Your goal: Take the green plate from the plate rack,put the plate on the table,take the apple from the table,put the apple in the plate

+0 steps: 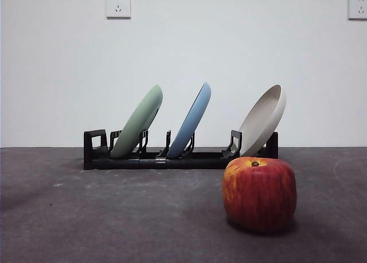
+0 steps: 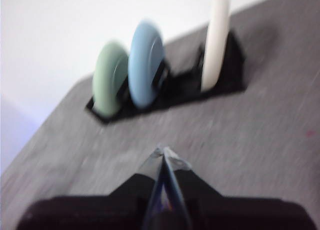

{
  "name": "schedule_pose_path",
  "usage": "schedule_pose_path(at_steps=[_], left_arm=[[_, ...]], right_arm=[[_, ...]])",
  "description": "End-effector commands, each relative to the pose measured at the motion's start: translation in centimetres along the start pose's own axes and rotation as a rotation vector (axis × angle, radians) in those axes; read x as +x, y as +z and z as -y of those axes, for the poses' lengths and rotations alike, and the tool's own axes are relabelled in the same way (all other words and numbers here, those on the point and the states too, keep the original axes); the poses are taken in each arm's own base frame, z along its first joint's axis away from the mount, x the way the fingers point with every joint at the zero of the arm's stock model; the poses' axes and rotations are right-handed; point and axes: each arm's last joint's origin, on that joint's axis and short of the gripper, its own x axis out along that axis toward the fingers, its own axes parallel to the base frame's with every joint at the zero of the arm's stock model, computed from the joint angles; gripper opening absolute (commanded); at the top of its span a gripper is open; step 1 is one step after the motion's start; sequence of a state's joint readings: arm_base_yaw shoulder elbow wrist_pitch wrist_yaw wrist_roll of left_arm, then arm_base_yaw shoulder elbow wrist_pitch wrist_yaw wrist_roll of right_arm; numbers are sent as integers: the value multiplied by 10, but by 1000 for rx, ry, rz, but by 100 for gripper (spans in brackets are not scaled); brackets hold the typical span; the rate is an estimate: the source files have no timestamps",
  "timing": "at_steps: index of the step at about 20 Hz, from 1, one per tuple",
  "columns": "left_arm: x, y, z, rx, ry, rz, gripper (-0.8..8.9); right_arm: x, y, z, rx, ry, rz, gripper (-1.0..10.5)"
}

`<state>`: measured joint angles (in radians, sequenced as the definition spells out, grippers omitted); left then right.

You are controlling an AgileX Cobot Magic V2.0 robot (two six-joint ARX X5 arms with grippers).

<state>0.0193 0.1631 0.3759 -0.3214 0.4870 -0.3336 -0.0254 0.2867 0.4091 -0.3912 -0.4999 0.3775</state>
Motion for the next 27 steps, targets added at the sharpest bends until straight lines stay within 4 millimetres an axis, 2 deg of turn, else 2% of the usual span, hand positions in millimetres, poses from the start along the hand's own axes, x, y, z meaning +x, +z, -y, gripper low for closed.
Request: schedule_pose_path(at_steps=[1, 8, 12, 17, 22, 23, 24, 25, 26, 27], left_arm=[[0, 13, 7, 9, -78, -67, -8], [6, 37, 18, 16, -269, -250, -8], [8, 45, 22, -4, -340, -345, -8], [3, 49, 27, -3, -358, -437, -8], [0, 50, 29, -7, -348, -460, 8], [0, 49, 28, -11, -336, -461, 57], [0, 49, 28, -17, -317, -463, 150], [1, 49, 27, -28, -276, -466, 384], [1, 49, 26, -24, -245, -465, 601], [1, 49, 26, -21, -238, -465, 665]], right_arm=[[-3, 17, -12, -95, 72, -103, -12], [-14, 53, -36, -224, 113, -358, -11], [-19, 66, -47, -245, 138, -471, -11], [-23, 65, -54, -228, 170, -579, -11], [-24, 62, -54, -235, 176, -605, 11], [-24, 62, -54, -234, 176, -606, 14], [-24, 62, -54, -235, 176, -605, 56], [-24, 62, -54, -235, 176, -603, 221], [-24, 62, -54, -234, 176, -604, 445], [-24, 62, -54, -225, 173, -604, 628]])
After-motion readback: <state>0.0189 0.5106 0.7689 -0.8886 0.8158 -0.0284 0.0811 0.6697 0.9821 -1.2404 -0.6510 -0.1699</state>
